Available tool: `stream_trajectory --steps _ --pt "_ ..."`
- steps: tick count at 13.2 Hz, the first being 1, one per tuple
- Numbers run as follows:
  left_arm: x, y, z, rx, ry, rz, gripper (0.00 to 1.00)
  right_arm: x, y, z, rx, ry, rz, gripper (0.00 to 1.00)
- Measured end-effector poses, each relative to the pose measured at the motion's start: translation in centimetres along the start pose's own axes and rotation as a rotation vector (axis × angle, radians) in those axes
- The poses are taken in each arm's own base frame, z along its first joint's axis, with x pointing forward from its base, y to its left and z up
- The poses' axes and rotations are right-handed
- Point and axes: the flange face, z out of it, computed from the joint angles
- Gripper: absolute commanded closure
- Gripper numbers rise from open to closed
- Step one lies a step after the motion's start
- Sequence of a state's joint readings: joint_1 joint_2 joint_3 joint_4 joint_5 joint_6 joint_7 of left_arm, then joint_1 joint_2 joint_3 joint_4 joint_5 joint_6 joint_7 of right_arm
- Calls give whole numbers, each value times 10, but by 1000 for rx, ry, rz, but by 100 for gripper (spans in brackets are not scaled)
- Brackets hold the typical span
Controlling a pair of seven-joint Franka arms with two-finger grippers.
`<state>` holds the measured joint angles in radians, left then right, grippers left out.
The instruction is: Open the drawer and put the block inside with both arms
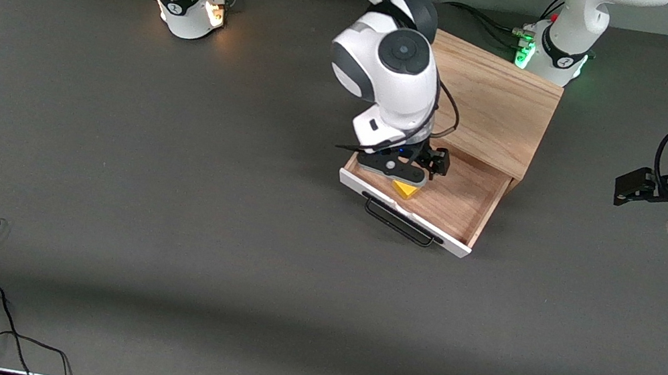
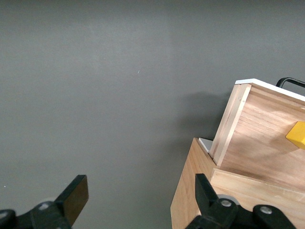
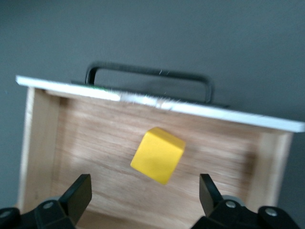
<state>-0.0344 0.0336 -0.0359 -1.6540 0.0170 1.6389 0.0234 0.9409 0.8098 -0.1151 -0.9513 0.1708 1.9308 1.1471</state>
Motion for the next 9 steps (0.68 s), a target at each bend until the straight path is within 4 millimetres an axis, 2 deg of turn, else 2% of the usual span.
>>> stream_trajectory --steps 2,5,7,9 --pt "0 0 0 0 0 0 0 38 22 -55 -1 4 -28 0" --pt "0 1 0 0 0 1 0 102 77 -132 -35 -12 -86 0" --pt "0 1 0 0 0 2 0 135 116 -164 -60 -32 -136 0" --pt "0 2 0 0 0 3 0 165 158 -183 -70 -48 -196 0"
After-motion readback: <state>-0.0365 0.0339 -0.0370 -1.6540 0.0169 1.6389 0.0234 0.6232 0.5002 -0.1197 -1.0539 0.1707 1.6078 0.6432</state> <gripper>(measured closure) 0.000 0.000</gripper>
